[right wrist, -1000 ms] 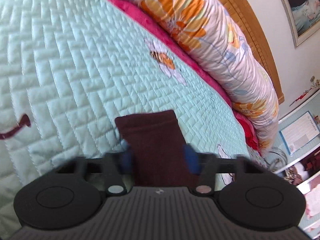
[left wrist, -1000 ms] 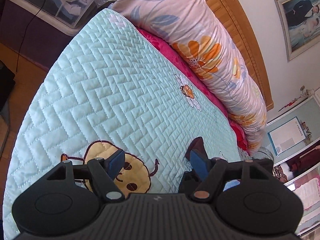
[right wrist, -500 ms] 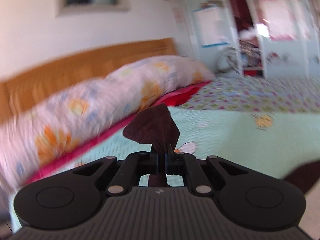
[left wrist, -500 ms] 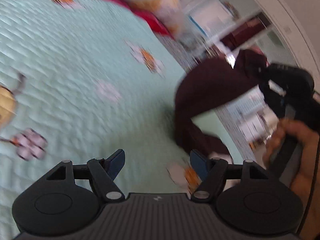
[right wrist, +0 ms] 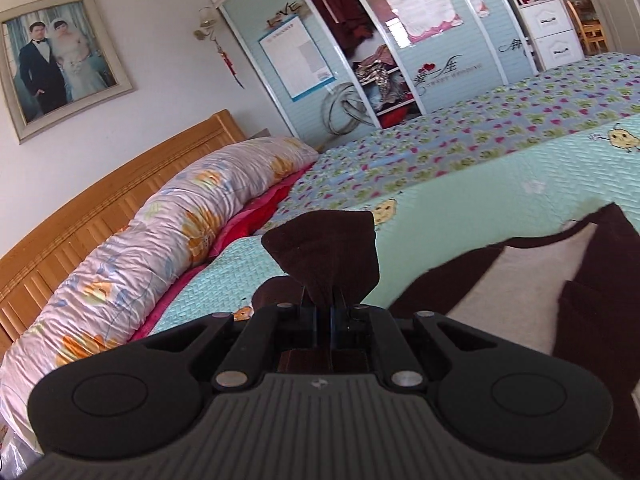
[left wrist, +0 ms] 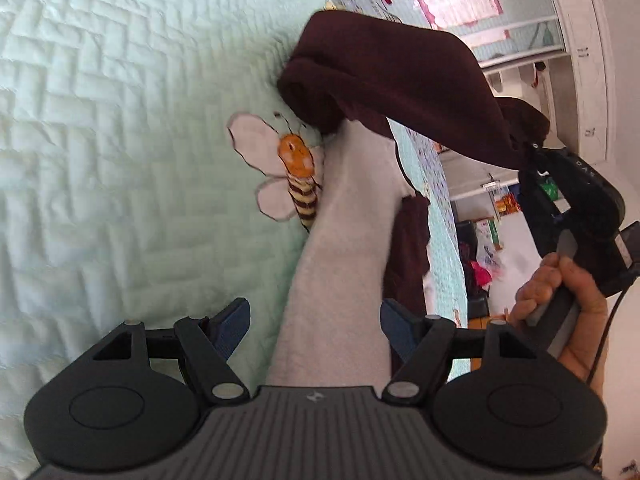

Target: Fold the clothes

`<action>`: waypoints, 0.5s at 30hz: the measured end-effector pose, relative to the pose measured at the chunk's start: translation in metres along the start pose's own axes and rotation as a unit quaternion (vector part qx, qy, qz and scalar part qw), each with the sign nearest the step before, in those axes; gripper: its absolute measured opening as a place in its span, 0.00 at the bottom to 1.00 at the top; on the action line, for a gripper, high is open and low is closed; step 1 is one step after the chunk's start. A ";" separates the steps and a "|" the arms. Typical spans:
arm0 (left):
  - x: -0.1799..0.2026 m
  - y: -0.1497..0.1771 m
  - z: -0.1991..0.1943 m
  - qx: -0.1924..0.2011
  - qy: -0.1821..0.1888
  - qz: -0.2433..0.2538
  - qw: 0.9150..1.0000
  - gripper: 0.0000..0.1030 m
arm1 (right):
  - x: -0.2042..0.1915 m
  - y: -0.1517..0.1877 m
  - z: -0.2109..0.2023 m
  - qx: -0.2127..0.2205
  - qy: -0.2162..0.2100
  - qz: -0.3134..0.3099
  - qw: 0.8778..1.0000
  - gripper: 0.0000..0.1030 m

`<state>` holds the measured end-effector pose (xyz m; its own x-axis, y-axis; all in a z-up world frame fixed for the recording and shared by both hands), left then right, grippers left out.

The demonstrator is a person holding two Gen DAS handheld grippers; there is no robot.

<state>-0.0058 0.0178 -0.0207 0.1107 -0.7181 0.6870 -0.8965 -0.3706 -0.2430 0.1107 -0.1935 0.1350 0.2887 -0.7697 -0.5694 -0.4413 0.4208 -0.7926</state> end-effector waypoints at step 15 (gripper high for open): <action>0.004 0.013 0.028 -0.029 -0.028 0.002 0.999 0.11 | 0.032 0.017 -0.002 -0.007 -0.013 0.044 0.999 0.09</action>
<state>-0.0048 -0.0061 -0.0406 0.1286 -0.7524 0.6460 -0.9204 -0.3331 -0.2047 0.1109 -0.2117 0.1042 0.2701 -0.7166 -0.6430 -0.4773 0.4803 -0.7358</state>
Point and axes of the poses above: each gripper's, at about its wrist camera, not at the fingertips, and z roughly the way its jaws point, x to its right, y to its underside, the point moved 9 cm from there along z, roughly the way its jaws point, and after that the axes turned 14 degrees about -y, right-handed, at the moved point
